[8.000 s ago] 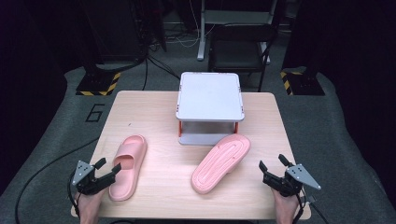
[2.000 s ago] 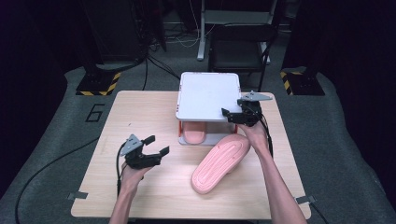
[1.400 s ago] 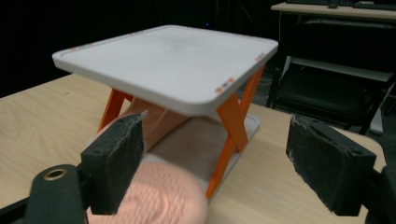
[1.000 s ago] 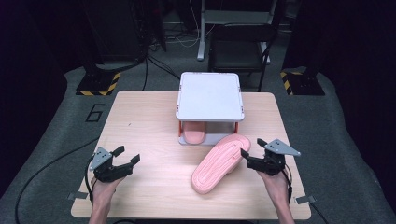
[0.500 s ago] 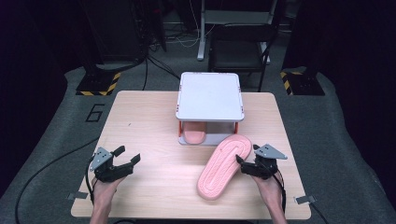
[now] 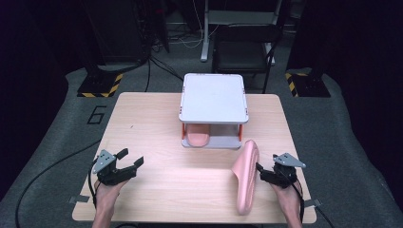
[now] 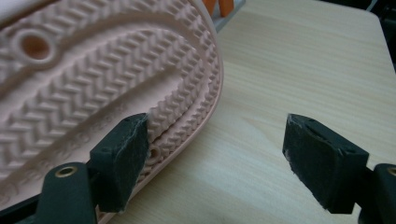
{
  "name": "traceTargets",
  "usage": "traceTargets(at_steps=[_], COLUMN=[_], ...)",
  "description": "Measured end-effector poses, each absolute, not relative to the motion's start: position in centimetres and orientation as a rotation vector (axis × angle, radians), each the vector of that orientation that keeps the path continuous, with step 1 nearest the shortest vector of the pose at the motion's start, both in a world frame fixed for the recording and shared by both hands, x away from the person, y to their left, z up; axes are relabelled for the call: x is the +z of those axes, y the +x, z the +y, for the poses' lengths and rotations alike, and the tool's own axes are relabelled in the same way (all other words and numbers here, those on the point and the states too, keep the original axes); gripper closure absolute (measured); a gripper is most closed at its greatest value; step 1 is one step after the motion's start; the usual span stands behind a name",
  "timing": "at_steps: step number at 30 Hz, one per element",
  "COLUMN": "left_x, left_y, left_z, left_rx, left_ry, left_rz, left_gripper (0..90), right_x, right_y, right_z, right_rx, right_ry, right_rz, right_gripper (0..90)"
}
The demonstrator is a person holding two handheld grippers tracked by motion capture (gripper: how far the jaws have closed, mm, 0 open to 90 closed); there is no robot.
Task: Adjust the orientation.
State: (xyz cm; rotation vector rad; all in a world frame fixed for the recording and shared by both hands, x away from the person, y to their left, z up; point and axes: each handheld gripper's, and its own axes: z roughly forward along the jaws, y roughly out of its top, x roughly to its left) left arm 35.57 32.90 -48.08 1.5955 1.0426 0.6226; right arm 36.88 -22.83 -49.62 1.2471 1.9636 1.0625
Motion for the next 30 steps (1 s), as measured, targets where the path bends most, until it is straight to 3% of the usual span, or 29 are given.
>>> traceTargets(at_steps=[5, 9, 13, 19, 30], left_x=[-48.1, -48.1, -48.2, -48.3, -48.3], left_y=[35.6, 35.6, 35.7, 35.7, 35.7], left_z=[33.0, 33.0, 32.8, 32.8, 32.8], left_rx=[0.618, 0.619, 0.615, 0.621, 0.617], left_ry=[1.604, 1.605, 1.609, 1.596, 1.613], left_rz=[1.046, 1.045, 1.044, 1.041, 1.049], left_gripper=[21.5, 21.5, 21.6, 21.8, 22.0], right_x=[-49.8, -47.2, -45.0, -46.1, -46.0], right_y=[36.9, 35.8, 35.0, 35.5, 34.1], right_z=[-23.9, -24.4, -22.3, -19.4, -25.4], right_rx=[1.068, 1.179, 1.259, 1.194, 1.275], right_ry=[1.293, 1.269, 1.157, 1.056, 1.198], right_rz=[1.949, 1.847, 1.864, 1.989, 1.928], right_gripper=[22.7, 22.8, 22.3, 21.9, 20.8])
